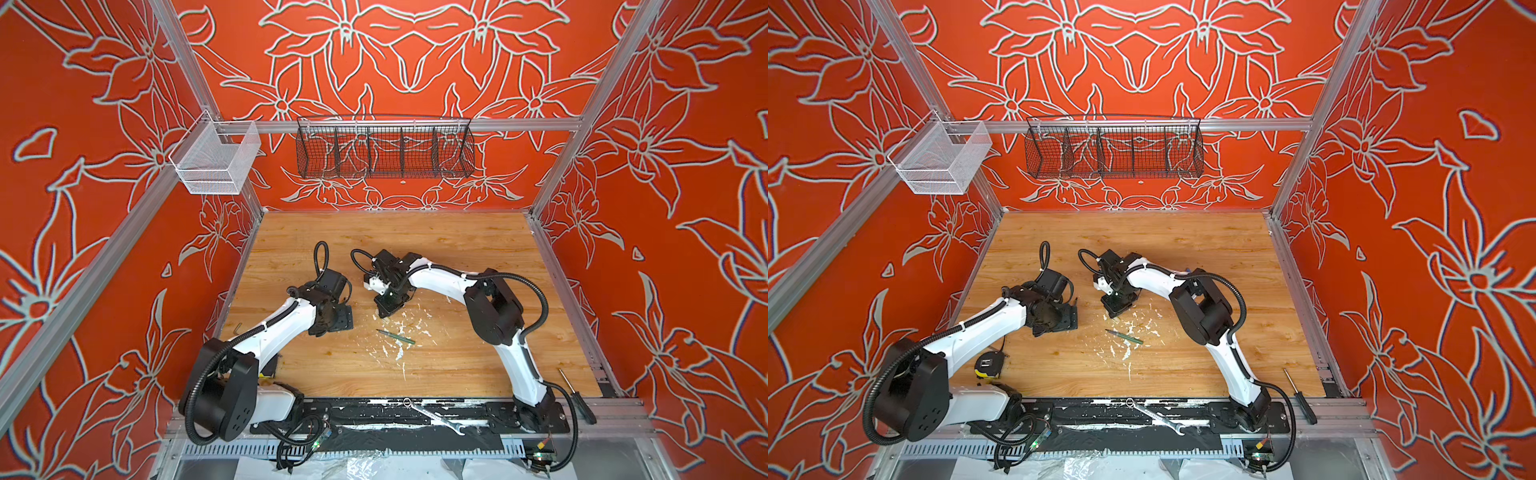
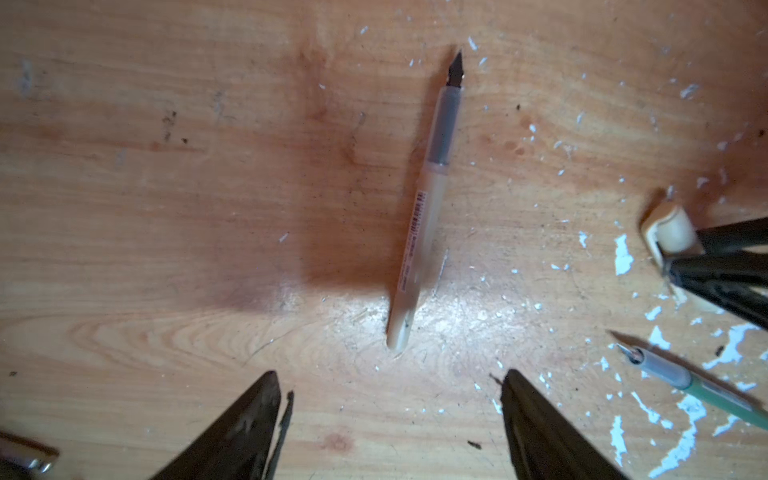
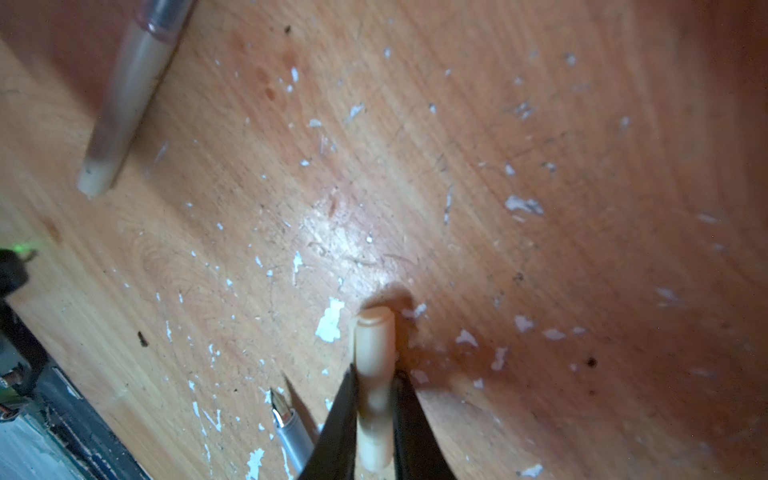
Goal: Insert the pens into the pen caps
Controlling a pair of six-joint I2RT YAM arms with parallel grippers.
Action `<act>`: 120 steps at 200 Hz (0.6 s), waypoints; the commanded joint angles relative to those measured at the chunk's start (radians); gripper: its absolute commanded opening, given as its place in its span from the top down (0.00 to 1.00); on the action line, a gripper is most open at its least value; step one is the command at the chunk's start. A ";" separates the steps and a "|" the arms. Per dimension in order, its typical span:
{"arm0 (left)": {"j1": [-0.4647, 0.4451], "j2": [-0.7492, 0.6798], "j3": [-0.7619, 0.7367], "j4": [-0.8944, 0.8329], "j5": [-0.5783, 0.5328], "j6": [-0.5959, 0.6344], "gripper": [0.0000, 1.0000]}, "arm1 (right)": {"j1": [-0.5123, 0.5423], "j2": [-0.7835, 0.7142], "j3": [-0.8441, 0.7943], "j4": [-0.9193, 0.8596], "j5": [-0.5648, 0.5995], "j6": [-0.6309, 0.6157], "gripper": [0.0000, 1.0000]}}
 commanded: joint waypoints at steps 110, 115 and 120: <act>-0.010 0.170 0.040 0.052 0.008 0.005 0.36 | -0.040 -0.218 -0.163 0.157 0.043 0.124 0.88; -0.010 0.175 0.041 0.053 0.008 0.004 0.36 | -0.040 -0.221 -0.166 0.159 0.042 0.125 0.88; -0.010 0.180 0.045 0.053 0.008 0.005 0.37 | -0.042 -0.225 -0.170 0.162 0.041 0.127 0.88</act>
